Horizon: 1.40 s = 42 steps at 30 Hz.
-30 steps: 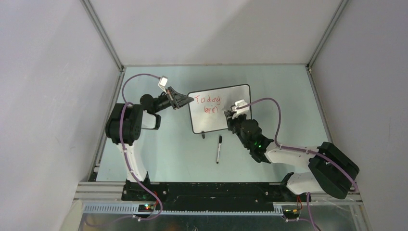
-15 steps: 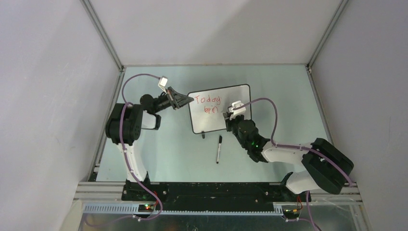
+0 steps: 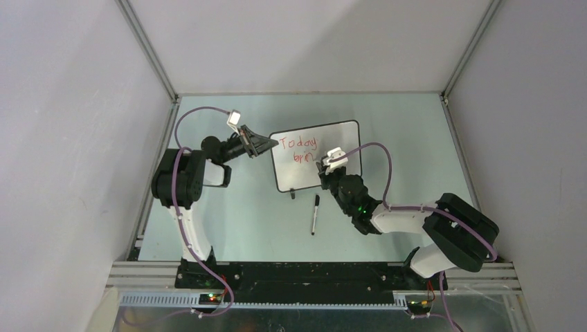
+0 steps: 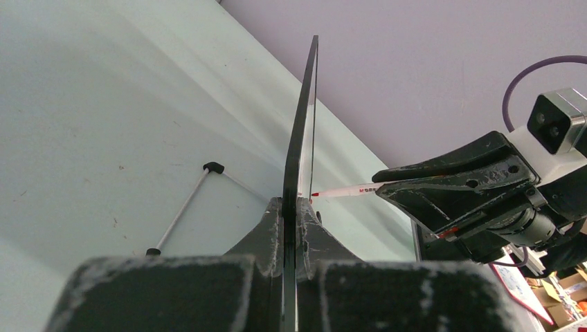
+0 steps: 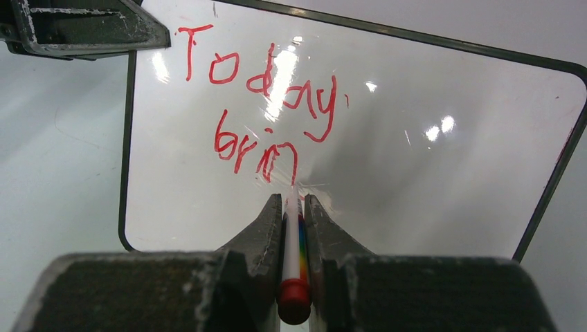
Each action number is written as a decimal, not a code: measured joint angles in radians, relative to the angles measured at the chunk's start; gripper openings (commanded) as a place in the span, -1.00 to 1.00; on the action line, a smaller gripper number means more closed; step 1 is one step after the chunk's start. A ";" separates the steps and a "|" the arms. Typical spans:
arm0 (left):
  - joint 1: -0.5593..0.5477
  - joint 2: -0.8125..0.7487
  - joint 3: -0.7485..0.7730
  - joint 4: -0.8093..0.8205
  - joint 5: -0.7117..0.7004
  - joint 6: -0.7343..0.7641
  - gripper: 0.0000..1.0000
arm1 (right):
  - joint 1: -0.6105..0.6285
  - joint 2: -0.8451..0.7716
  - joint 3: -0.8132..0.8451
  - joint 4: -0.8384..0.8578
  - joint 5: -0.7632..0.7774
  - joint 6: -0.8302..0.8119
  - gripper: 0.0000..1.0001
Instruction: Write a sentence on the whiteboard
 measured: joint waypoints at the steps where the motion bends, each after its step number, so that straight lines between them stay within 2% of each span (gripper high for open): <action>1: 0.000 0.000 0.000 0.000 0.000 0.000 -1.00 | 0.001 0.000 0.000 0.000 0.000 0.001 -1.00; 17: 0.000 0.000 0.000 0.000 0.000 -0.001 -1.00 | 0.030 -0.060 -0.042 0.020 0.025 0.005 -1.00; 31: 0.000 0.000 0.000 0.000 0.000 -0.002 -1.00 | -0.048 -0.066 -0.043 0.031 -0.028 0.051 -1.00; 42: 0.000 0.000 0.000 0.000 0.000 -0.002 -1.00 | -0.065 -0.066 -0.043 0.042 -0.056 0.058 -1.00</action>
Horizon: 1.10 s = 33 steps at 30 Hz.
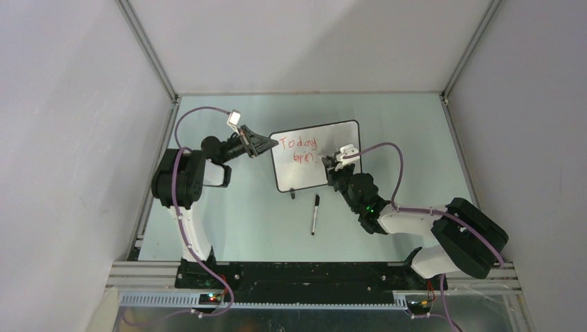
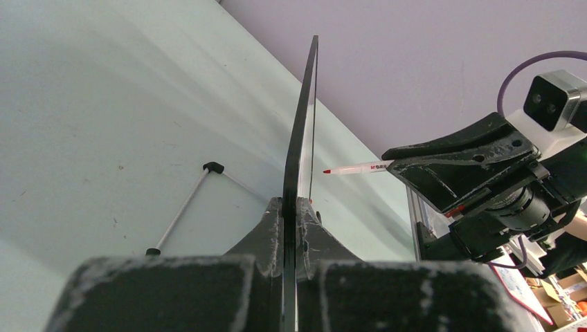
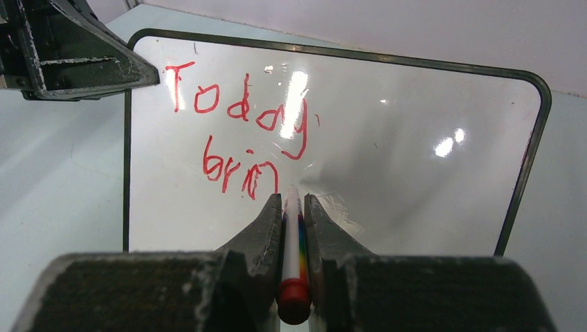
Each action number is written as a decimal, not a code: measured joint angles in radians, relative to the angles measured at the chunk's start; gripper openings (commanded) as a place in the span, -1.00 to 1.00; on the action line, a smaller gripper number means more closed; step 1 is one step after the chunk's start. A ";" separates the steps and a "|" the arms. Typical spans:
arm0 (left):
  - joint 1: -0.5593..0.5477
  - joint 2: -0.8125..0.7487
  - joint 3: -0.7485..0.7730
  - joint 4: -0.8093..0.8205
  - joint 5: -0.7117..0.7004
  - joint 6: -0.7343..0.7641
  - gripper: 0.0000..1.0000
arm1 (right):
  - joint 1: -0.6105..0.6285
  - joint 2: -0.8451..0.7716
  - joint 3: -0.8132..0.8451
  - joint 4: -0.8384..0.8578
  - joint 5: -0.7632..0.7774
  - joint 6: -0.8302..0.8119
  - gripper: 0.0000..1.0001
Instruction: Write a sentence on the whiteboard
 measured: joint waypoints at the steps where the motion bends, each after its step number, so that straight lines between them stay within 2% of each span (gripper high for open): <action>1: 0.000 0.000 0.000 0.000 0.000 0.000 -1.00 | -0.001 0.000 0.000 0.000 0.000 0.000 -1.00; 33: 0.000 0.000 0.000 0.000 0.000 0.000 -1.00 | -0.006 0.063 0.045 0.002 0.001 -0.020 -1.00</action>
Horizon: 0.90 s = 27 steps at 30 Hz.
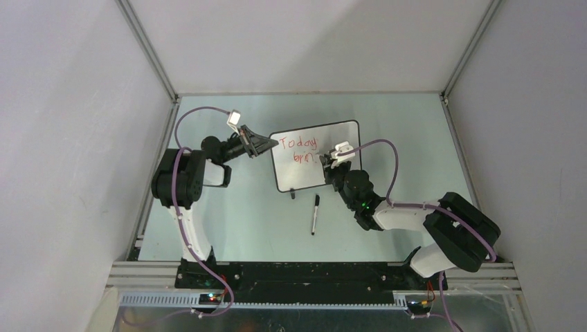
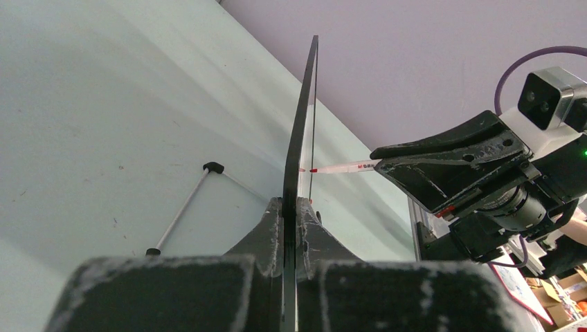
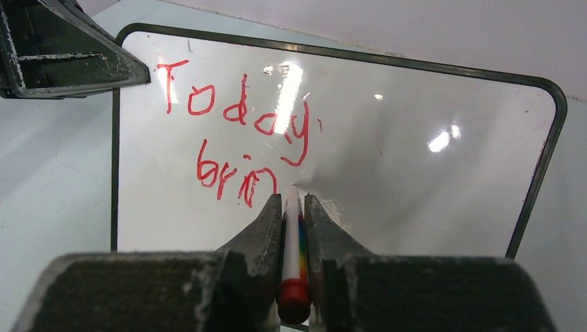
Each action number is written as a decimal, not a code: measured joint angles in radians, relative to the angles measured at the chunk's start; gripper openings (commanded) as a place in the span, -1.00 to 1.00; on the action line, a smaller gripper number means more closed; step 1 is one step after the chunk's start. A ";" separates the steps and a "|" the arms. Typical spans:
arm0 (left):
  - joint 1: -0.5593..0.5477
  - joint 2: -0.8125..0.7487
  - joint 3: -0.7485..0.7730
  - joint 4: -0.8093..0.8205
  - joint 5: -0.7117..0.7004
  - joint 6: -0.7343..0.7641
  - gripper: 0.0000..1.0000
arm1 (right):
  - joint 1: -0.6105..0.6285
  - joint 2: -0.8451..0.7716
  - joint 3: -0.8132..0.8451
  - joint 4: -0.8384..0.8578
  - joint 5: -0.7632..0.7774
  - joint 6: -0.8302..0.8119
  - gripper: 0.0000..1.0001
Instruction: Write a sentence on the whiteboard
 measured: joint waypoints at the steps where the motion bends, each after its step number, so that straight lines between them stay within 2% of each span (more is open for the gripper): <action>1: 0.000 0.000 0.000 0.000 0.000 0.000 -1.00 | 0.000 0.000 0.000 0.000 0.000 0.000 -1.00; 27: 0.000 0.000 0.000 0.000 0.000 0.000 -1.00 | -0.004 0.000 0.000 0.000 0.012 -0.015 -1.00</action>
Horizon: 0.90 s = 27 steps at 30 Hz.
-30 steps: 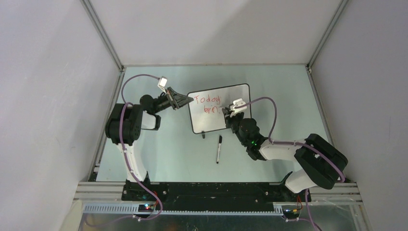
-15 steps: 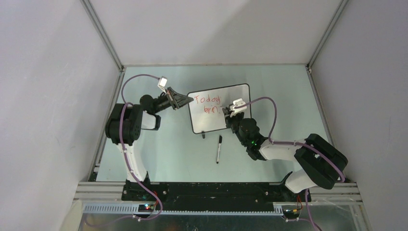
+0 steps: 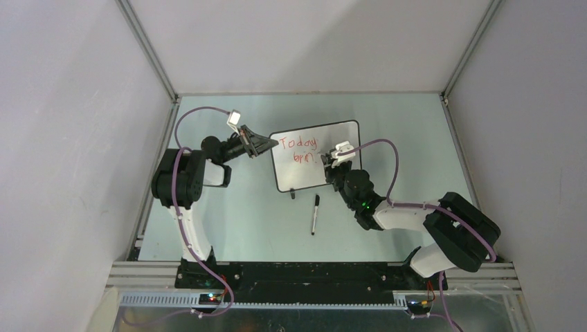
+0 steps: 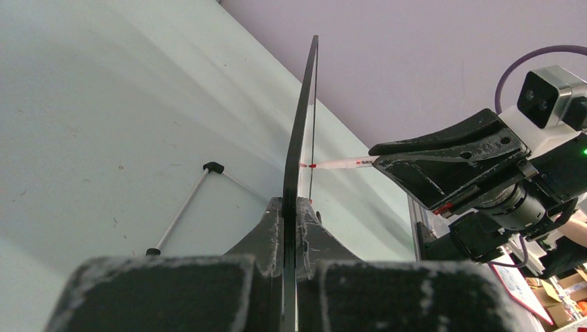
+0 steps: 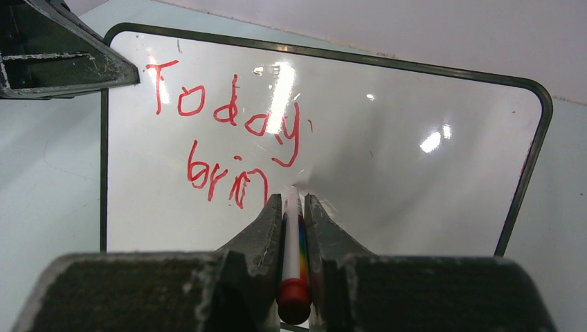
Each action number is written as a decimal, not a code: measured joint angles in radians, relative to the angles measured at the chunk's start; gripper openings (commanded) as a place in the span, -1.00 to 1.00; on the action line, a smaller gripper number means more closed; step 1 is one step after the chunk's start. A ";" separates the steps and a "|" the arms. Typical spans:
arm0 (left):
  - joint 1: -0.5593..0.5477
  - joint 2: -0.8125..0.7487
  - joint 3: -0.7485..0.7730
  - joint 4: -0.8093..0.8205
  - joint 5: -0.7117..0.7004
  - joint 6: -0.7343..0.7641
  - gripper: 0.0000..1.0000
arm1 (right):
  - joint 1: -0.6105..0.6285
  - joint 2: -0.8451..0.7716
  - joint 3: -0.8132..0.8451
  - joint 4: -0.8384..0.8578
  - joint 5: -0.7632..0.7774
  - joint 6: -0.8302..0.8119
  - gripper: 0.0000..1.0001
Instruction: Write a sentence on the whiteboard
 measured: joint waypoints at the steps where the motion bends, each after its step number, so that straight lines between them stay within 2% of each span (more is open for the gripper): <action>1: 0.000 0.000 0.000 0.000 0.000 0.000 -1.00 | -0.001 0.000 0.000 0.000 0.000 0.000 -1.00; 27: 0.000 0.000 0.000 0.000 0.000 0.000 -1.00 | -0.014 0.000 0.000 0.006 -0.004 0.000 -1.00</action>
